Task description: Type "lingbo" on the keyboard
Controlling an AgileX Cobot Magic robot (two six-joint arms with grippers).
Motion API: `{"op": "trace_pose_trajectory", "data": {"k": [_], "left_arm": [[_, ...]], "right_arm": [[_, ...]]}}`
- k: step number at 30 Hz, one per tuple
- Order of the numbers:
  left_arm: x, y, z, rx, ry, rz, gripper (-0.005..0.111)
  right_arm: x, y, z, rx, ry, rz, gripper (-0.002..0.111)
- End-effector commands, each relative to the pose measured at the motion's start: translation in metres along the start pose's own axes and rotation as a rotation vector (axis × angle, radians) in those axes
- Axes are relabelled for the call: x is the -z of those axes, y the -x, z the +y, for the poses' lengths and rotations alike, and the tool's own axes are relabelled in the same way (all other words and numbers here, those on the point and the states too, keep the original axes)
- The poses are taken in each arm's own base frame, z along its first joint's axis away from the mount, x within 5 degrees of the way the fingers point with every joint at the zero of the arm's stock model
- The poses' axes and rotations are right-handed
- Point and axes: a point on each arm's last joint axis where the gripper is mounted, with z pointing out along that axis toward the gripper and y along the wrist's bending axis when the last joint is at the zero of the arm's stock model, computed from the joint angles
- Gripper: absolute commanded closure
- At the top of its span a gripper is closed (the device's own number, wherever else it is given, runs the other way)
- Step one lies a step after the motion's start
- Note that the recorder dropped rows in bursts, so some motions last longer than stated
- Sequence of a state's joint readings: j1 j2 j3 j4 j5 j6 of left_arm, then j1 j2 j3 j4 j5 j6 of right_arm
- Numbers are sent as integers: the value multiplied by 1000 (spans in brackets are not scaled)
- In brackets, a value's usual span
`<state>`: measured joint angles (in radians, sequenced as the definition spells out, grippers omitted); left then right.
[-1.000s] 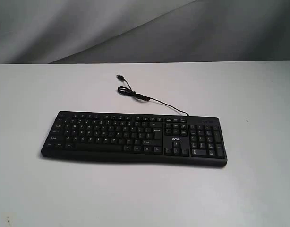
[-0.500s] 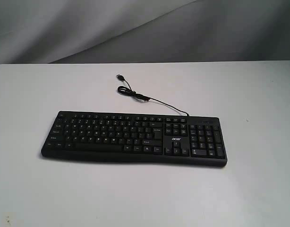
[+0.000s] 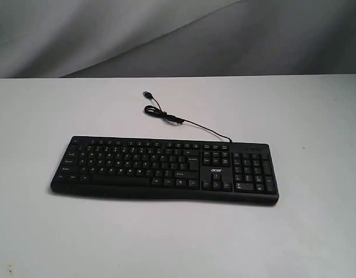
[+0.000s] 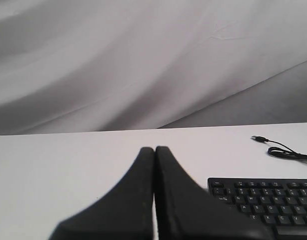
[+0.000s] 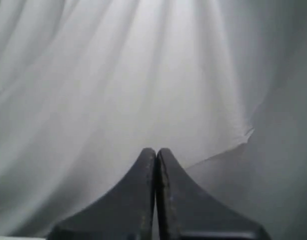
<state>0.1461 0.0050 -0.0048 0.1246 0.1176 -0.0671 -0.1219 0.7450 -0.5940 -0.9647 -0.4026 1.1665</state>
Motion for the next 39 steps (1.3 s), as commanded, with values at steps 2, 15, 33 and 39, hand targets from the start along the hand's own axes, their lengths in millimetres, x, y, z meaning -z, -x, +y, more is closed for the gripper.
{"op": "trace_pose_trajectory", "data": {"k": [2, 15, 33, 39], "left_arm": [[0, -1, -1, 2, -7, -9, 106], [0, -1, -1, 2, -7, -9, 106], [0, -1, -1, 2, -7, -9, 106], [0, -1, -1, 2, -7, -9, 106]], "right_arm": [[-87, -4, -30, 48, -16, 245, 108], [-211, -94, -98, 791, -513, 610, 108], [-202, -216, 173, 509, 1099, 938, 108], [-196, -280, 194, 556, 1084, 1001, 108]]}}
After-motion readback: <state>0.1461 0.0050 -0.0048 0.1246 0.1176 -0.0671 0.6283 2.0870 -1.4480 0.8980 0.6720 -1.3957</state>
